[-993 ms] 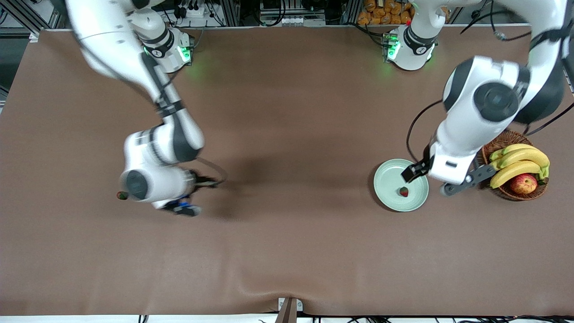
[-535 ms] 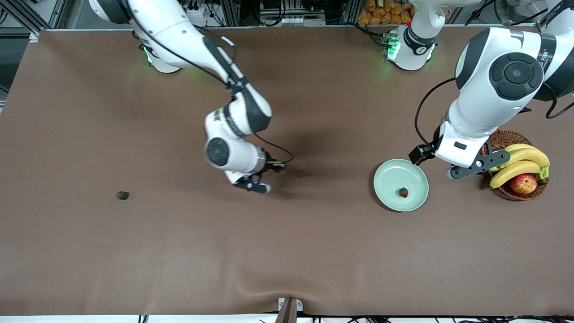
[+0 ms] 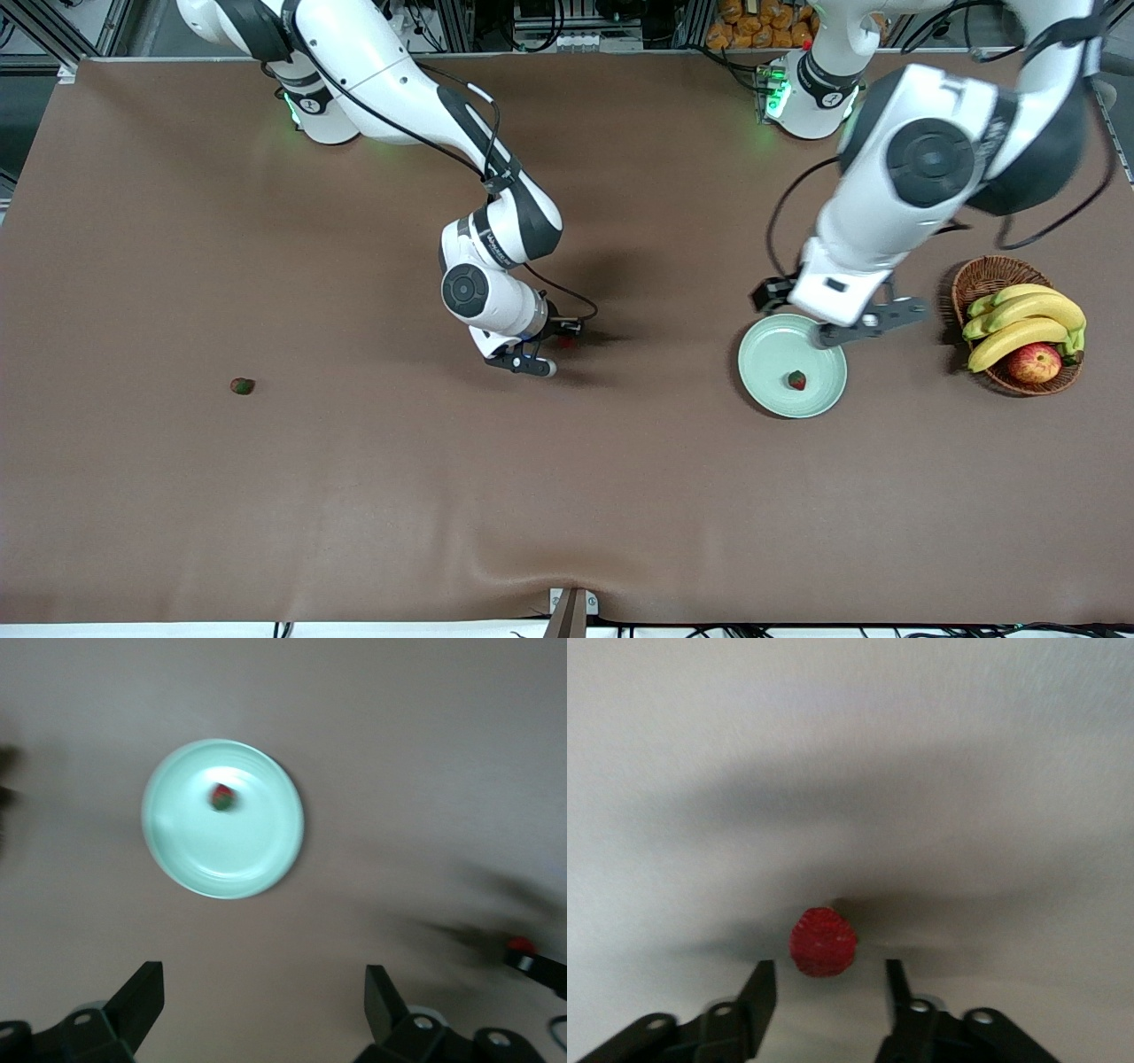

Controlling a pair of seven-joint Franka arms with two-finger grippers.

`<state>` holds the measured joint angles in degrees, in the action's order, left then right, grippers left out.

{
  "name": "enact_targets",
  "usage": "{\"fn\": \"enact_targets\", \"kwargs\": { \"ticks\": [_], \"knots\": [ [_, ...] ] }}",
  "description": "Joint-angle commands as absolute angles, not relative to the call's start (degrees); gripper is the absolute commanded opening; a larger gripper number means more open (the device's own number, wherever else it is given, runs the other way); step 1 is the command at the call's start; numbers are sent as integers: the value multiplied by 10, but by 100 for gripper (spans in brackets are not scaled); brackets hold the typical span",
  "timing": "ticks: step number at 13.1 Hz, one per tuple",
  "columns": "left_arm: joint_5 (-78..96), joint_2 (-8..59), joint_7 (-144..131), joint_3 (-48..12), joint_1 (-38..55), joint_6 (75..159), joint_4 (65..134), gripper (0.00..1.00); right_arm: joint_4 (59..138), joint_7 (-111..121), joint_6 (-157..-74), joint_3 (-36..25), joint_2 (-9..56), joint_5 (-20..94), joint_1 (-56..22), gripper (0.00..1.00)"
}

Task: Collect all strawberries into plate
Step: 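Carry the second strawberry to mid-table while the left gripper returns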

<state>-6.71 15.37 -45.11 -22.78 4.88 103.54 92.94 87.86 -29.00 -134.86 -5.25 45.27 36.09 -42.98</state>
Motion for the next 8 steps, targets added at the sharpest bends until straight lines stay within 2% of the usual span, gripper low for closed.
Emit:
{"fn": "enact_targets", "kwargs": {
  "ticks": [1, 5, 8],
  "knots": [
    [-62, 199, -543, -232, 104, 1083, 923, 100, 879, -287, -1332, -52, 421, 372, -397, 100],
    [-70, 288, -680, -230, 188, 1199, 918, 100, 885, -280, -1269, -52, 377, 361, -313, 100],
    [-70, 359, -750, -222, 228, 1302, 904, 100, 883, -236, -1189, -51, 372, 298, -204, 100]
  ]
}}
